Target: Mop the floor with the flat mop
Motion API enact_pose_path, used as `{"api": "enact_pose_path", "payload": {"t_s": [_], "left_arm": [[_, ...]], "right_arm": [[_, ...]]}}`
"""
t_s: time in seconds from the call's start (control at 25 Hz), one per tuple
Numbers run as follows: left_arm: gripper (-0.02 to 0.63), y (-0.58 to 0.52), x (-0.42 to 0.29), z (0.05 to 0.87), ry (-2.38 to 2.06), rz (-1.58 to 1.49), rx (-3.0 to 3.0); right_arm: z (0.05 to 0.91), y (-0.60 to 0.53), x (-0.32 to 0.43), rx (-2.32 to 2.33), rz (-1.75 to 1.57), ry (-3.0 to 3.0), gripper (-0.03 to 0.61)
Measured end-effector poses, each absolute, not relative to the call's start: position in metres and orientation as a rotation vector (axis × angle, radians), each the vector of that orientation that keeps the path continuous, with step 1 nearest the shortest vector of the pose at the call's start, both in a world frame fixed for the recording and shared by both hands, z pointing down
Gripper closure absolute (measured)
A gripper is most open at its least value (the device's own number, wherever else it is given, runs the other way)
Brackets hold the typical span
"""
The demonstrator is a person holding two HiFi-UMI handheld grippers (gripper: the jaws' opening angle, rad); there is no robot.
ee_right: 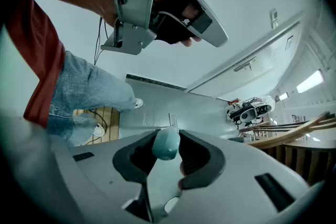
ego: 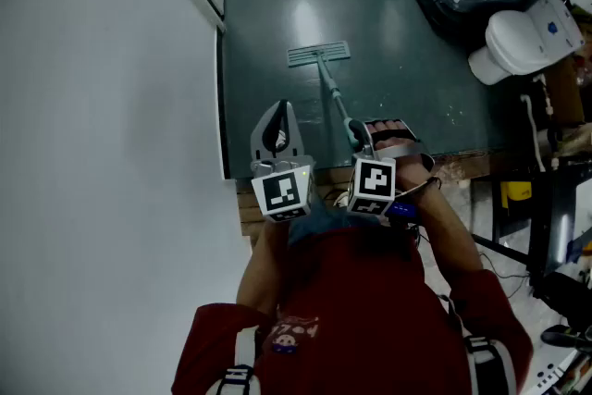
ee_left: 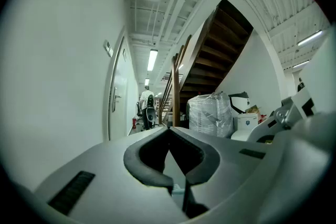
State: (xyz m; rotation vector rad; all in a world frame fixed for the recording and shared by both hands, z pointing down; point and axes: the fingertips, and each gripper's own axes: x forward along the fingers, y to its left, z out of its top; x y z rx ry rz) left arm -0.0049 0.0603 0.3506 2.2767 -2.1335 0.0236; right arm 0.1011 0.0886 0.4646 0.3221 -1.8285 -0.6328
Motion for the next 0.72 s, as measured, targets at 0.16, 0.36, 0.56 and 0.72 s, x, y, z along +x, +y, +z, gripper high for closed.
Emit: {"api": "enact_pose_path", "payload": {"t_s": [0.16,0.36,0.56,0.72], "left_arm": [[0.598,0.065,-0.0104,0.3529,-2.153,0.04,2.267],[0.598,0.0647,-0.0087,0.3516,-2.158,0.036,2.257],[0.598,0.0663,-0.0091,0.3515,-2.17,0.043,2.26],[0.598,0.0628,-0.0085,0.351,-2.173,0.038,2.252]], "right_arm": [[0.4725,0.0933,0.1017,0.319,-0.623,-1.819,0.462],[0.4694,0.0919,0.1022,0.321,-0.621,-1.824,0.463],[0.4676,0.093,0.1013,0.336,-0.622,-1.826,0.462],[0.4678,0.0926,0.102,0.33,-0.613,-1.832,0.462]]}}
